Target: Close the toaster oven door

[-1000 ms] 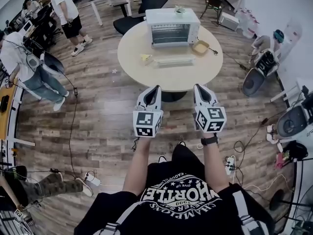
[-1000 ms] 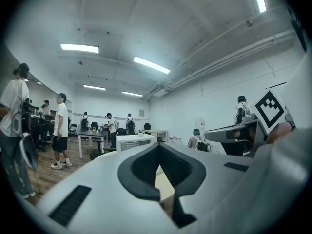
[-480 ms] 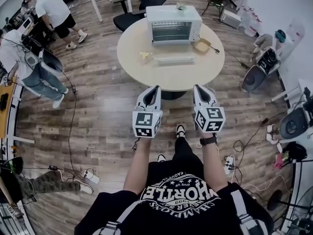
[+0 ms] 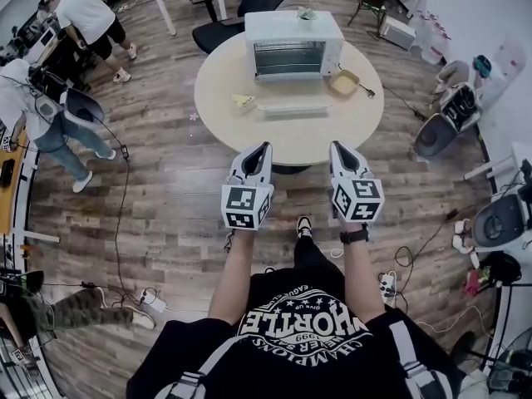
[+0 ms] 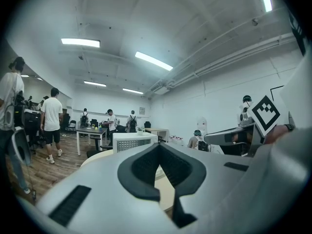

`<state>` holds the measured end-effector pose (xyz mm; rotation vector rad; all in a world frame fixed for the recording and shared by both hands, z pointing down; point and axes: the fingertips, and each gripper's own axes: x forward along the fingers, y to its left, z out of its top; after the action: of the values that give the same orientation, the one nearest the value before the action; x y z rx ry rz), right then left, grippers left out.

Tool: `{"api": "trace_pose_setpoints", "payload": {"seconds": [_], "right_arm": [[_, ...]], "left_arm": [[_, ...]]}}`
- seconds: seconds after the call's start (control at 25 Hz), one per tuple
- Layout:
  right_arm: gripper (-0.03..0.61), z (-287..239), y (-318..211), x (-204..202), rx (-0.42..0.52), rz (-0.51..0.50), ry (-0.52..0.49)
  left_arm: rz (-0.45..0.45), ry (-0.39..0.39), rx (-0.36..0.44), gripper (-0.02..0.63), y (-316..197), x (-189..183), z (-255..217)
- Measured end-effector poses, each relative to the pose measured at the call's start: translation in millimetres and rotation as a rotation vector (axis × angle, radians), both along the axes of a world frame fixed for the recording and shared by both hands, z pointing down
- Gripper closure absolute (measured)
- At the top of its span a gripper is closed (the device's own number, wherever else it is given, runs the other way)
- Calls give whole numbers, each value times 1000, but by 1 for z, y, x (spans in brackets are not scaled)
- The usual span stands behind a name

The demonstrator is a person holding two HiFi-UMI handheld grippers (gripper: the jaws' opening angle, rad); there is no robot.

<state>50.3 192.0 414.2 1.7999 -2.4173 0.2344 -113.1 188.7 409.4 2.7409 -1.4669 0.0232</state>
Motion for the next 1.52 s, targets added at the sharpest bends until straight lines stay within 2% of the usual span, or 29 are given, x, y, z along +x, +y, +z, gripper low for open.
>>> {"api": "trace_pose_setpoints", "payload": {"seconds": [0.36,0.68,1.24,1.52], "right_arm": [[554,23,-50,14,-61,-39,-1],[554,38,-95,19,-100,-90,-65],[552,45,-182,49,-122,-187,-42],[551,60,-211,69,-135,-219,-40]], "left_arm": [[15,-24,-28,597,-51,23,9],[9,-54,-52,597,-92,41,20],[-59,-48,-97,595,-171,78,35],[-94,-65,-123,594,-190,96,55]]}}
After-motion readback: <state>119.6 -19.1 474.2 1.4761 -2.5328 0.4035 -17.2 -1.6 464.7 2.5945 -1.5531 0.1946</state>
